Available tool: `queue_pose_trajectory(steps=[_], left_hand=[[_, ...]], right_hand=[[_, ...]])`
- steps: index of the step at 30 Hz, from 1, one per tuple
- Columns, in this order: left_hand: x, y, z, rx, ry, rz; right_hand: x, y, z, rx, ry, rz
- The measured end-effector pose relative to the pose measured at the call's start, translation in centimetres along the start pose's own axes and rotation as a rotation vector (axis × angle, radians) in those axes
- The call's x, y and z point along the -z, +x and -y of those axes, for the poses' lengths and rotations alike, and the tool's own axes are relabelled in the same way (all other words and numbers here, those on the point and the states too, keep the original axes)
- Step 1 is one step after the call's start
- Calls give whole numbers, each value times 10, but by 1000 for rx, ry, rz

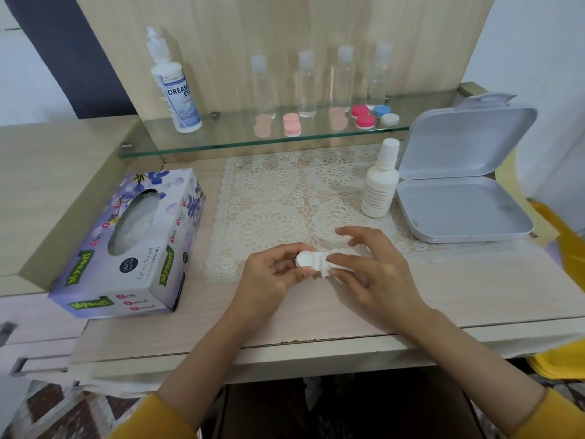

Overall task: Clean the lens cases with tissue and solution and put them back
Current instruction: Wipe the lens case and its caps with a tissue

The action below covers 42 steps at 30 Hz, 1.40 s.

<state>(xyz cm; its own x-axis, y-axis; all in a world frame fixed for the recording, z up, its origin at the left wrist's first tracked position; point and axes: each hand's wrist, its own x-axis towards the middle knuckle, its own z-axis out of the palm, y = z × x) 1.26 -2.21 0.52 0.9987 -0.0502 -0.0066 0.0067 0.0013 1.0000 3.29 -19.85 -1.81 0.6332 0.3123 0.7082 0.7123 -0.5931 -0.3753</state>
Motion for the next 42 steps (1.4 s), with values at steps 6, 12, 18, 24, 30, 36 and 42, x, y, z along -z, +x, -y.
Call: queue_pose_trajectory(steps=[6, 12, 18, 24, 30, 36, 42], left_hand=[[0, 1, 2, 0, 43, 7], [-1, 1, 0, -4, 17, -3], [0, 0, 1, -7, 22, -4], [-2, -1, 1, -7, 44, -2], [-5, -2, -5, -43, 46, -37], [5, 3, -10, -73, 50, -139], [0, 3, -15, -69, 29, -149]], right_hand=[[-1, 0, -1, -62, 19, 23], [-1, -1, 1, -64, 12, 15], [0, 0, 0, -38, 35, 8], [-1, 0, -1, -33, 27, 28], [4, 2, 0, -83, 135, -97], [12, 0, 11, -143, 190, -185], [4, 8, 11, -83, 250, -12]])
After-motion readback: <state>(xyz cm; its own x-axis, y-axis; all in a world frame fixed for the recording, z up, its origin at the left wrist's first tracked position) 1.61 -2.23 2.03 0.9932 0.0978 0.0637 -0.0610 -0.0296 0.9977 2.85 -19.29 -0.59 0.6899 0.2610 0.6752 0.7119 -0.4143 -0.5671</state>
